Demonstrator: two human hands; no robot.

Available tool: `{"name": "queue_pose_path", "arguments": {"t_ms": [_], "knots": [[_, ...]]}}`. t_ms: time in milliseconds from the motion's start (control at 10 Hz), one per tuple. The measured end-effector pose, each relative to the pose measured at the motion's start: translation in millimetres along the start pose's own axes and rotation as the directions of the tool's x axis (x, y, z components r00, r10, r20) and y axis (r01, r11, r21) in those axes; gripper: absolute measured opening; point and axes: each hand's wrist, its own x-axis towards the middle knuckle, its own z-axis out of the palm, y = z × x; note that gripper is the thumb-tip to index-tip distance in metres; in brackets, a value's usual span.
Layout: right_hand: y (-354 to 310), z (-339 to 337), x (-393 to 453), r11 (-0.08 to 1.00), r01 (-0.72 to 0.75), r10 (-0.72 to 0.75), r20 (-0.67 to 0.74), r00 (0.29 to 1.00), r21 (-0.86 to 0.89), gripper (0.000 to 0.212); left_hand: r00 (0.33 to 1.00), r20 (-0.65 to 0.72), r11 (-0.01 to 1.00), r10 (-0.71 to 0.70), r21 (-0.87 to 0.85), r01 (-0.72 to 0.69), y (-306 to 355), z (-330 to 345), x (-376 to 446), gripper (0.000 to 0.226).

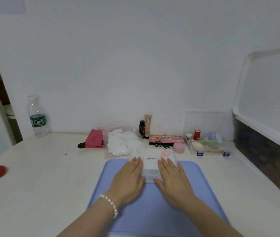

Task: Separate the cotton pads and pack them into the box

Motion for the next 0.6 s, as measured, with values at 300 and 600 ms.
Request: {"name": "queue_pose_path", "arguments": {"t_ms": [300,600], "knots": [[2.6,-2.6,0.4,0.996,0.077,-0.076,-0.013,0.997,0.046,0.089,0.998,0.051,0.998,-0.036,-0.045,0.038,6.1,-8.1,-5.1,0.058],[0.1,-30.4,2.2,0.948,0.05,-0.055,0.009,0.998,0.313,0.059,0.997,0.068,0.996,-0.034,-0.079,0.039,3.7,-11.1,-1.0,0.062]]}}
